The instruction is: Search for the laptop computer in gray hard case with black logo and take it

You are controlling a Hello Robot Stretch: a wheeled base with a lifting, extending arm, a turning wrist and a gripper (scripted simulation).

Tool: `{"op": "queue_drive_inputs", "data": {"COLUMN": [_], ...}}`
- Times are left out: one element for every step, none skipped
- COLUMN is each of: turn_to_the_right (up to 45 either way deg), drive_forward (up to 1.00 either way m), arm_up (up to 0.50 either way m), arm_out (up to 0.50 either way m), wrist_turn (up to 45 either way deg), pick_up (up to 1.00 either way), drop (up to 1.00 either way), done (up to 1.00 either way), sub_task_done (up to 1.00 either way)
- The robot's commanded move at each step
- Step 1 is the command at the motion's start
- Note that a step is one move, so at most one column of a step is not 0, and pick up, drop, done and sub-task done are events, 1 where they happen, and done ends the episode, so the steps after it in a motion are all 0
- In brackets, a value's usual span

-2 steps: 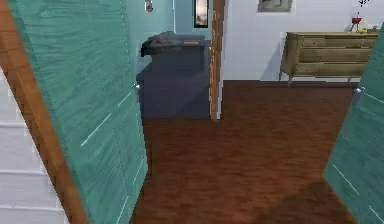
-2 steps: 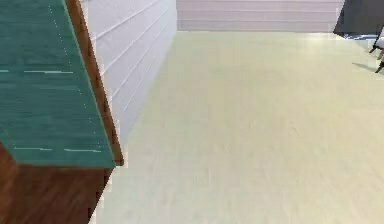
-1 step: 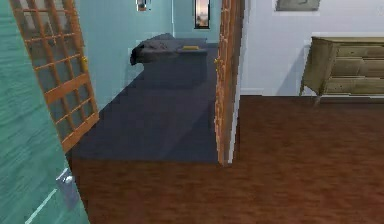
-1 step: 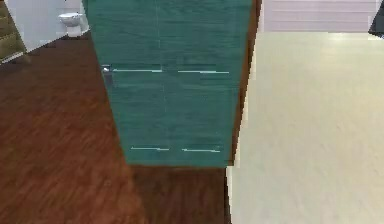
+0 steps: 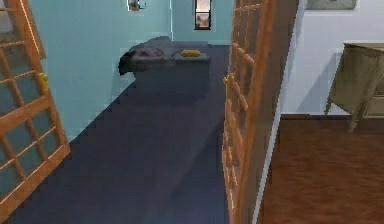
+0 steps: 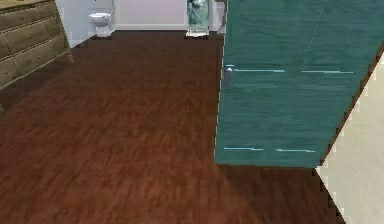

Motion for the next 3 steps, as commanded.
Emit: {"op": "queue_drive_inputs", "data": {"turn_to_the_right": [-15.0, 0.0, 18.0], "drive_forward": [0.0, 0.7, 0.0], "arm_up": [0.0, 0.0, 0.0], "arm_out": [0.0, 0.0, 0.0], "wrist_turn": [0.0, 0.0, 0.0], "pick_up": [0.0, 0.0, 0.0], "drop": [0.0, 0.0, 0.0], "done": [0.0, 0.0, 0.0], "sub_task_done": [0.0, 0.0, 0.0]}}
